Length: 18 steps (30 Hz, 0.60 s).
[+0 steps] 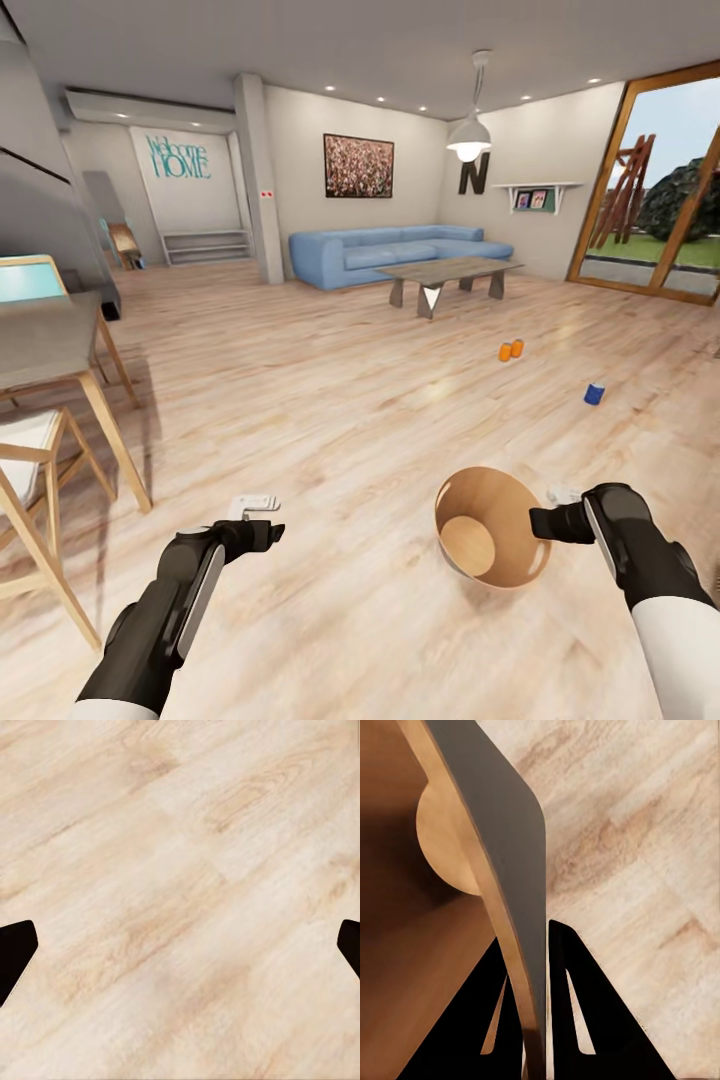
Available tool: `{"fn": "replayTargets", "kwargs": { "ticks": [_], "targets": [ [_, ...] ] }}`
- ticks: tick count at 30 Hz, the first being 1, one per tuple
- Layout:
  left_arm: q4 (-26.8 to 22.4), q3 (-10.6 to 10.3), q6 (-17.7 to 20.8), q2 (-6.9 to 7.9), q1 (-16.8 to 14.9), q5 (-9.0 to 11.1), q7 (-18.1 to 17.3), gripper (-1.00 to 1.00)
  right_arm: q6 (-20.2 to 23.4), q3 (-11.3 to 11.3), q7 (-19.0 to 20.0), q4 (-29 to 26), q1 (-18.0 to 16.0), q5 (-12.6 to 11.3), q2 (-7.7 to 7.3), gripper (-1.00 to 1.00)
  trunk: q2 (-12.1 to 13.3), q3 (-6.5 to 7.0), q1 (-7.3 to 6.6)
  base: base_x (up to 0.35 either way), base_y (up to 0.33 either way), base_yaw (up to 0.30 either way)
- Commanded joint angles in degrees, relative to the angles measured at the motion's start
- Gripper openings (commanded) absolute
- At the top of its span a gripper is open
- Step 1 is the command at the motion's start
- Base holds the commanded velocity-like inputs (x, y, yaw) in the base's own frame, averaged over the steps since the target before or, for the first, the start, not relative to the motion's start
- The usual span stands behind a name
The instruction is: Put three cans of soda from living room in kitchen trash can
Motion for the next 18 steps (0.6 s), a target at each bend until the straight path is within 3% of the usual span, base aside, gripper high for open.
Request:
{"fn": "replayTargets", "kwargs": {
  "ticks": [1, 9, 18],
  "targets": [
    [0.01, -0.02, 0.0, 0.0, 0.0, 0.0, 0.0, 1.0, 0.3, -0.05, 0.38, -0.08, -0.02, -1.66, 0.01, -1.0, 0.0, 0.06, 0.0, 0.0, 0.309, -0.211],
    [0.08, -0.07, 0.0, -0.01, 0.0, -0.15, 0.0, 1.0, 0.3, -0.22, 0.33, -0.3, -0.02, -1.72, -0.32, -1.0, 0.0, 0.47, 0.0, 0.069, 0.306, -0.212],
    [0.2, -0.07, 0.0, 0.0, 0.0, -0.26, 0.0, 1.0, 0.3, -0.32, 0.22, -0.35, -0.02, -1.75, -0.59, -1.0, 0.0, 0.85, 0.0, 0.236, 0.225, -0.168]
  ]
}}
